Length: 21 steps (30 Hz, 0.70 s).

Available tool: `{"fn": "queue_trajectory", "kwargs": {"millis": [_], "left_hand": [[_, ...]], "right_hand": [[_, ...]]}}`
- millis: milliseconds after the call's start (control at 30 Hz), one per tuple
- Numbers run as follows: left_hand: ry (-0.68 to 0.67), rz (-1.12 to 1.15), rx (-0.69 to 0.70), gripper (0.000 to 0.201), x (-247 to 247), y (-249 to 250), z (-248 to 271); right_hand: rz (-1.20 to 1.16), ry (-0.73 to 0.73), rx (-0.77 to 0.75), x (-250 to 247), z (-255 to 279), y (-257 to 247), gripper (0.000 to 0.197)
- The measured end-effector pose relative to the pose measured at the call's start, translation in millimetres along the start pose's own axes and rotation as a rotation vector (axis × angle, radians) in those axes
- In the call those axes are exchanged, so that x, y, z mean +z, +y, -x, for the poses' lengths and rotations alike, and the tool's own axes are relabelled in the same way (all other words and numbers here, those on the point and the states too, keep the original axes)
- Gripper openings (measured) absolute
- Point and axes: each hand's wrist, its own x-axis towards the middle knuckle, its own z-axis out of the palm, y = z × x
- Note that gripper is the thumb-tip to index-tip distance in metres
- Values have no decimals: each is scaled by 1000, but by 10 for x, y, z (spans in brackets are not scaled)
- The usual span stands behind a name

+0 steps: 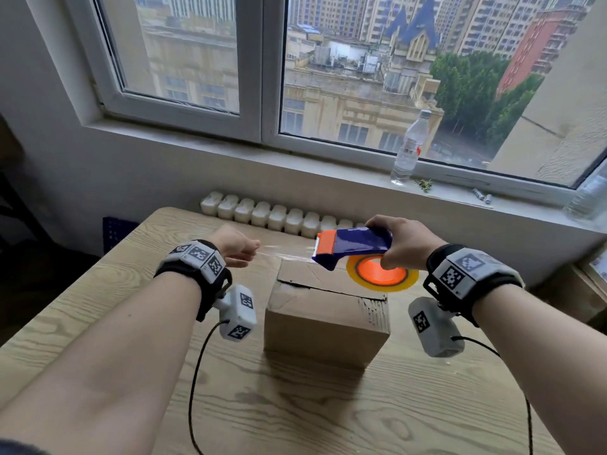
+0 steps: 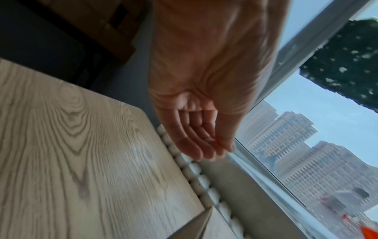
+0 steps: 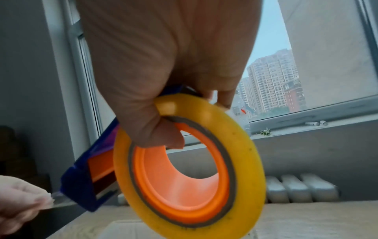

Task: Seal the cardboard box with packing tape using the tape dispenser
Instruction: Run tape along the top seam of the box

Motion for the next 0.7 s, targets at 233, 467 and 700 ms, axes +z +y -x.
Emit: {"fn": "queue_trajectory", "kwargs": {"millis": [233,467,700], "left_hand": [[79,-10,-25,27,86,-366,-149],[35,1,-41,44,109,-573,-253],[-17,0,-70,46,231,-641,-339]], "right_hand": [[49,27,-46,203,-122,-155,61],[82,5,-49,430,-140,-133,57],[120,-19,-20,384,-150,-129,55]]}}
